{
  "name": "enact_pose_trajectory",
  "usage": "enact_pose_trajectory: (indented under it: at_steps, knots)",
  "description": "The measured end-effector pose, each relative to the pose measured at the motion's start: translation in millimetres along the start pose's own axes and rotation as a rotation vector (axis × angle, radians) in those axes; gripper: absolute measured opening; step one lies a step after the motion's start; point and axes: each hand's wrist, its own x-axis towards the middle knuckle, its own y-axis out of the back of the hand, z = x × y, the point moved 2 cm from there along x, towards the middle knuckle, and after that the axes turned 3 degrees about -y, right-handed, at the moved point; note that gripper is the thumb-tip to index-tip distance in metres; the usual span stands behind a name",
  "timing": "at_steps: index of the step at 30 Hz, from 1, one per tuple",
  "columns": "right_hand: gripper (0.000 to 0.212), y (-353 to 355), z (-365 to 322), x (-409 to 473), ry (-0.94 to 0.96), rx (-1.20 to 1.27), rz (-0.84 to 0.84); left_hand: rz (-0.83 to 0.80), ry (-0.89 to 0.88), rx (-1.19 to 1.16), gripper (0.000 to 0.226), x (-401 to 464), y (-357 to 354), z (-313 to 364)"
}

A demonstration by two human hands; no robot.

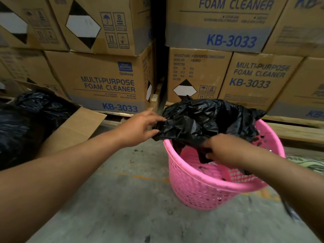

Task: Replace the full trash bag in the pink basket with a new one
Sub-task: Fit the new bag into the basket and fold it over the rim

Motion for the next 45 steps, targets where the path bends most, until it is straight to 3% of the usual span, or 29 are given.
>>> enact_pose_trajectory:
  at_steps: [3,5,7,9,12,14,16,19,23,27,32,37,39,41,42,45]
  knots:
    - [0.017,-18,-6,-9,0.188,0.212,-0.284,-0.037,-0.009,0.132,0.054,-3,-3,0]
    - [0.020,-24,-6,-14,0.186,0.363,-0.387,-0.041,-0.016,0.213,0.057,-5,-5,-5]
    - [0.019,-20,-2,-15,0.136,0.560,-0.387,-0.008,-0.007,0.248,0.053,-5,-5,-13]
    - [0.017,-6,7,-14,0.086,0.746,-0.255,0.096,-0.013,0.175,0.043,-4,-4,-18]
    - [0.019,19,40,-4,-0.023,0.463,0.287,0.280,-0.017,0.017,0.036,3,0,-5]
    - [0.037,21,63,1,-0.224,0.194,0.510,0.266,-0.031,0.004,0.047,10,0,15]
    - [0.058,13,80,5,-0.447,0.075,0.419,0.095,-0.065,0.118,0.062,18,-9,30]
    - [0.060,-10,91,8,-0.510,-0.055,0.216,-0.114,-0.077,0.158,0.048,23,-24,25]
    - [0.048,-19,100,7,-0.408,0.011,0.228,-0.019,-0.111,0.069,0.037,19,-19,8]
    - [0.031,0,121,2,-0.339,0.245,0.369,0.082,-0.209,0.199,0.037,13,-8,-4]
    - [0.026,13,156,-26,-0.405,0.371,0.287,0.138,-0.217,0.261,0.037,5,-3,-10]
    - [0.026,13,170,-38,-0.438,0.522,0.352,0.024,-0.185,0.299,0.031,4,9,-13]
    - [0.046,11,170,-38,-0.474,0.505,0.340,-0.118,-0.044,0.200,0.044,4,14,-13]
    - [0.051,7,171,-35,-0.482,0.449,0.309,-0.119,0.073,0.094,0.055,5,17,-15]
    - [0.047,4,171,-33,-0.486,0.421,0.290,-0.072,0.085,0.108,0.051,6,18,-15]
    - [0.035,3,171,-33,-0.484,0.396,0.269,0.055,0.025,0.204,0.011,7,16,-10]
